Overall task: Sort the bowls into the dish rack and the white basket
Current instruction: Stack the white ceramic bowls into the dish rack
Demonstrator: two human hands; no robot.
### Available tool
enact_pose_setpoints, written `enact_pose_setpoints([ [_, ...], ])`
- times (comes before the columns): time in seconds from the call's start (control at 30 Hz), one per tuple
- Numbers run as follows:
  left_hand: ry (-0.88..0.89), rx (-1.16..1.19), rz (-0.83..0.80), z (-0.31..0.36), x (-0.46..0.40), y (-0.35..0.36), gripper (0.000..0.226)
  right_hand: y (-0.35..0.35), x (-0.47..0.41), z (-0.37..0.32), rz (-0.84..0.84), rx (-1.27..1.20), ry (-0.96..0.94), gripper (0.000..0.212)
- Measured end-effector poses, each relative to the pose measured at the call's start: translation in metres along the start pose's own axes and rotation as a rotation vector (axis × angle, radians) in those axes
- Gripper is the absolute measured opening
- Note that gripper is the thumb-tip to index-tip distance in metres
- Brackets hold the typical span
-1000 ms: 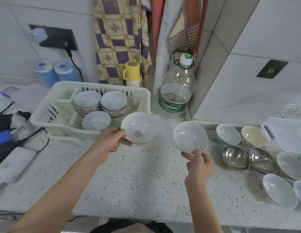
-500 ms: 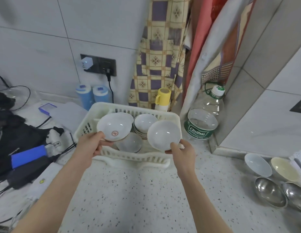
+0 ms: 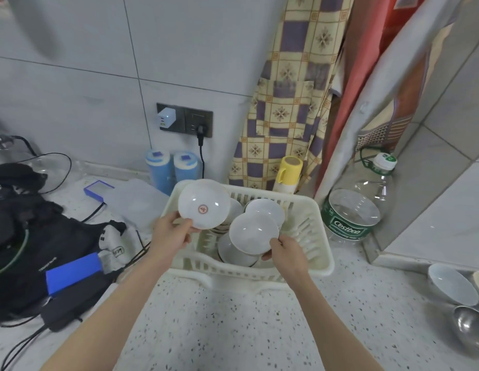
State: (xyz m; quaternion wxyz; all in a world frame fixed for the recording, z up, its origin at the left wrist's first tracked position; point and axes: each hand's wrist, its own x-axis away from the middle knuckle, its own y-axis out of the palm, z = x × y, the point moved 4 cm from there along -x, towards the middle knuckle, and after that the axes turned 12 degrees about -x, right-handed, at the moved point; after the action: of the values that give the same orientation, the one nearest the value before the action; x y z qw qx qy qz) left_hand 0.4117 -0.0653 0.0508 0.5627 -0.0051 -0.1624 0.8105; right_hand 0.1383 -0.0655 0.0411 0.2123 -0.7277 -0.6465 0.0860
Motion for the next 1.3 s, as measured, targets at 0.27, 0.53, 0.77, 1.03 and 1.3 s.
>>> enact_pose_setpoints([
  [0.27, 0.025, 0.122, 0.083, -0.013, -0.012, 0.012, 0.025, 0.017, -0.011, 0.006, -0.044, 0.151, 0.025, 0.034],
  [0.53, 0.071, 0.102, 0.106, -0.017, -0.012, 0.013, 0.028, 0.024, -0.015, 0.012, -0.076, 0.313, 0.057, 0.036],
  [0.77, 0.067, 0.068, 0.150, -0.017, -0.012, 0.014, 0.026, 0.026, -0.019, 0.020, -0.077, 0.376, 0.074, 0.032],
  [1.03, 0.041, 0.022, 0.192, -0.016, -0.012, 0.018, 0.019, 0.027, -0.020, 0.021, -0.159, 0.333, 0.164, 0.030],
  [1.3, 0.100, -0.090, 0.156, -0.013, -0.008, 0.021, 0.030, 0.030, -0.025, 0.024, -0.252, 0.271, 0.255, 0.037],
])
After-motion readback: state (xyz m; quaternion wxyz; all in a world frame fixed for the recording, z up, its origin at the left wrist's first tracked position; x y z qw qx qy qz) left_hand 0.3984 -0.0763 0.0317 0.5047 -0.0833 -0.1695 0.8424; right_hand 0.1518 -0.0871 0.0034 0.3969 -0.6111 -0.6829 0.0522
